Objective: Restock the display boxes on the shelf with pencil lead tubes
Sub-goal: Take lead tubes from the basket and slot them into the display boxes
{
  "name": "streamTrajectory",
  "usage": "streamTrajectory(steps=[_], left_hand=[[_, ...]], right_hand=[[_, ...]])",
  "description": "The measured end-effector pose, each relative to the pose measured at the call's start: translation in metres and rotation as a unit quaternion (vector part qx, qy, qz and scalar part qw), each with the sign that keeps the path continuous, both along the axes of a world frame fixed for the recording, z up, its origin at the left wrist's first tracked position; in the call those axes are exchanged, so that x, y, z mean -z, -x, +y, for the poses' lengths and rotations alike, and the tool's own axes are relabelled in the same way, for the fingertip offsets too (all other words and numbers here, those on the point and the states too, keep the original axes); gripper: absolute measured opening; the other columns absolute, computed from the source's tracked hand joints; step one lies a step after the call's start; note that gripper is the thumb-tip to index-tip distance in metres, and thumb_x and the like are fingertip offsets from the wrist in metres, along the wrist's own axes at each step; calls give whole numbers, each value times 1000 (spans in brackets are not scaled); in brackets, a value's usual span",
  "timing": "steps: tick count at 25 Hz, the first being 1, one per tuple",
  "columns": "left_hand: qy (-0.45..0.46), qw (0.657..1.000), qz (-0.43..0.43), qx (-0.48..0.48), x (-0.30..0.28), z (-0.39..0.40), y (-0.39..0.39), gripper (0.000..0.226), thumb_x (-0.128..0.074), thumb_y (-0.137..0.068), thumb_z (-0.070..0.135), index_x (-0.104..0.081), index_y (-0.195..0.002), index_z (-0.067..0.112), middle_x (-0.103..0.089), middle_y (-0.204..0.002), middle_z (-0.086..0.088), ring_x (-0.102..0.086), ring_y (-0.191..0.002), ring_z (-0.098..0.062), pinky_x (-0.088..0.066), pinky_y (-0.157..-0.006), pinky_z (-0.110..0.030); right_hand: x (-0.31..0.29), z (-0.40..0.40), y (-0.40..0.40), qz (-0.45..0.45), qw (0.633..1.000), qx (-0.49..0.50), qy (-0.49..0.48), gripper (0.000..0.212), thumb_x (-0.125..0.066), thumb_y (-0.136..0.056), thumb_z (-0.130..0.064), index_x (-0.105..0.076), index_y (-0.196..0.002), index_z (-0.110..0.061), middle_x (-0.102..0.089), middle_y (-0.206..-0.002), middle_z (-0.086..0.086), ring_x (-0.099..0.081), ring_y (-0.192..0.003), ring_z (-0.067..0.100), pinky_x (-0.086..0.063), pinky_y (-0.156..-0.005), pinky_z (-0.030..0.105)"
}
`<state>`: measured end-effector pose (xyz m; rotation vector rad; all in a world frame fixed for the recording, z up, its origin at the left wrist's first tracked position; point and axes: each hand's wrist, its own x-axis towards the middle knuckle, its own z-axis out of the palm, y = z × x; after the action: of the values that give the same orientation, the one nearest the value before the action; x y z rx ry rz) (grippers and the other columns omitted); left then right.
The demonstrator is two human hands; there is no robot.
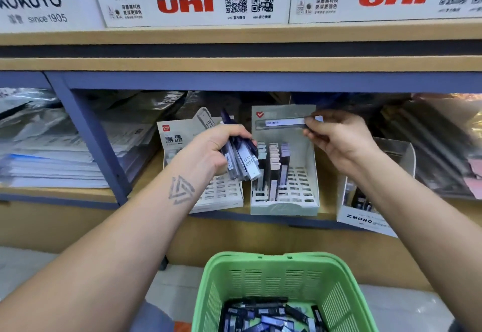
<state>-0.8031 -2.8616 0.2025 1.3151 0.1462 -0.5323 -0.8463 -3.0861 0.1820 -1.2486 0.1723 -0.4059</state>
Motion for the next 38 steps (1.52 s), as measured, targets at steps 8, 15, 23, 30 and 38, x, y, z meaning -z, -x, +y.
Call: streamTrajectory(steps=[8,15,23,30,38], left_hand=[[-36,999,-9,20,3,-30,-6,15,-60,-86,-8,-61,-74,1,-67,-64,-17,-68,-54,-27,-61,-54,-45],[-25,999,-10,32,0,-44,-3,12,-60,-86,-8,-60,-78,0,-66,-65,-18,-68,-53,-27,-61,-53,-45],[-20,999,1,47,7,-50,-4,11,-60,-86,-9,-61,-79,-1,-67,-69,-20,-69,-60,-28,-59,-68,-54],[-19,998,-4,66,11,-40,-4,9,-60,-85,-8,-62,-79,-2,-69,-68,-18,-70,-61,-27,-62,-73,-48],[-9,997,-2,71,12,-33,3,9,-59,-85,-7,-65,-79,-3,-70,-70,-17,-71,-62,-24,-61,-75,-44]], right_hand=[[20,-21,12,40,997,-54,33,22,-75,-87,-7,-72,-108,-1,-71,-87,12,-59,-64,13,-49,-59,21],[27,-22,10,47,984,-27,172,25,-79,-84,-4,-72,-107,1,-72,-94,17,-65,-76,23,-55,-68,29],[32,-13,12,-12,896,17,444,25,-81,-83,-8,-67,-100,-21,-72,-86,7,-68,-78,23,-60,-78,35],[39,-8,9,-30,880,14,473,20,-82,-81,-10,-70,-96,-17,-71,-86,5,-68,-80,21,-58,-79,35],[51,2,4,-73,790,16,608,16,-70,-91,-17,-79,-104,-17,-70,-100,-4,-66,-95,19,-54,-84,43]])
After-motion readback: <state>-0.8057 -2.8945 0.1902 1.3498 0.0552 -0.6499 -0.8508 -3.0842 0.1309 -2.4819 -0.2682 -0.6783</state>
